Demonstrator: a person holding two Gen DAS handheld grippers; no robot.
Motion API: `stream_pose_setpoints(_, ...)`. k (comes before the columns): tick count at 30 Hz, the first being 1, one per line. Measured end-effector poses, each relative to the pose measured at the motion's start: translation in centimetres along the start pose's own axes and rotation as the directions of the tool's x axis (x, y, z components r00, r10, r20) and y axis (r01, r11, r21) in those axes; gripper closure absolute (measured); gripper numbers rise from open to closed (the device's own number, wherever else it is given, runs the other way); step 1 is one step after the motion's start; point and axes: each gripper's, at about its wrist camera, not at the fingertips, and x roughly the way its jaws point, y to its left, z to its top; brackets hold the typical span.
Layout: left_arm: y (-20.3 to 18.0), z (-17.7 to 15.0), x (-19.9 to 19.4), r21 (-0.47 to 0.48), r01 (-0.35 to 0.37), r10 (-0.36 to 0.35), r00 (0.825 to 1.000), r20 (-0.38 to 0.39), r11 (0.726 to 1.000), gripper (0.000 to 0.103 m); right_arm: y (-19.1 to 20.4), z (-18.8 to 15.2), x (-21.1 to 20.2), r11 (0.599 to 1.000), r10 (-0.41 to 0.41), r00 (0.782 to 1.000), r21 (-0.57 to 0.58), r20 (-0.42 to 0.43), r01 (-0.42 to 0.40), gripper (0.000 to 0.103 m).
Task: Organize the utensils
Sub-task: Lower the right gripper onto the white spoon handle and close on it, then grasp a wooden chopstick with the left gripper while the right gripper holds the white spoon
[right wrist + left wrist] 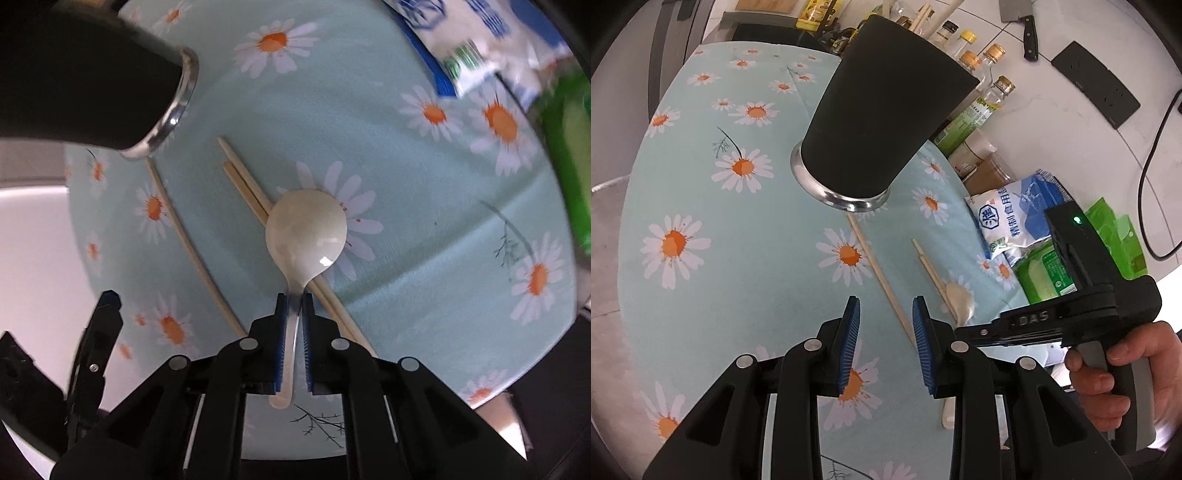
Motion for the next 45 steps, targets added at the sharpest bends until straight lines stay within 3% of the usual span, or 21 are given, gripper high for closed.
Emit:
stream_pose_setpoints(6,0.3,-0.1,0.2,-0.022,0.039,-0.038,0.999,0.020,0.999,0.075,3.8,0.0,0.7,0.979,-0.185,0.983,-0.091,0.006,0.185,0.080)
stream_pose_setpoints(8,0.3,-0.2,0.2,-0.029,0.049,-0.048,0.998,0.035,0.998,0.075,4.9,-0.2,1.0,0.966,-0.235,0.972,-0.106,0.020,0.236,0.080)
stream_pose_setpoints(13,0.9,-0.7,0.2,-0.077,0.074,-0.070,0.996,0.053,0.994,0.075,7.2,-0.7,1.4,0.957,-0.262,0.963,-0.113,0.056,0.267,0.094)
stream_pose_setpoints(23,1.9,-2.0,0.6,-0.111,0.038,-0.035,0.999,0.023,0.993,0.075,5.5,-1.6,0.0,0.955,-0.211,0.974,-0.192,0.083,0.224,0.095)
stream_pose_setpoints(32,-0.4,-1.0,2.1,-0.059,-0.050,0.048,0.998,-0.041,0.997,0.075,2.1,-2.7,-4.1,0.972,-0.076,0.993,-0.213,0.088,0.094,0.095)
stream_pose_setpoints(39,-2.6,0.7,4.1,-0.034,-0.174,0.169,0.979,-0.117,0.984,0.075,0.6,-2.6,-7.4,0.946,0.047,0.993,-0.325,0.109,-0.009,0.095)
stream_pose_setpoints(45,-4.4,2.1,6.1,-0.043,-0.273,0.259,0.943,-0.210,0.961,0.075,-0.5,-2.0,-10.2,0.908,0.147,0.983,-0.410,0.110,-0.090,0.095)
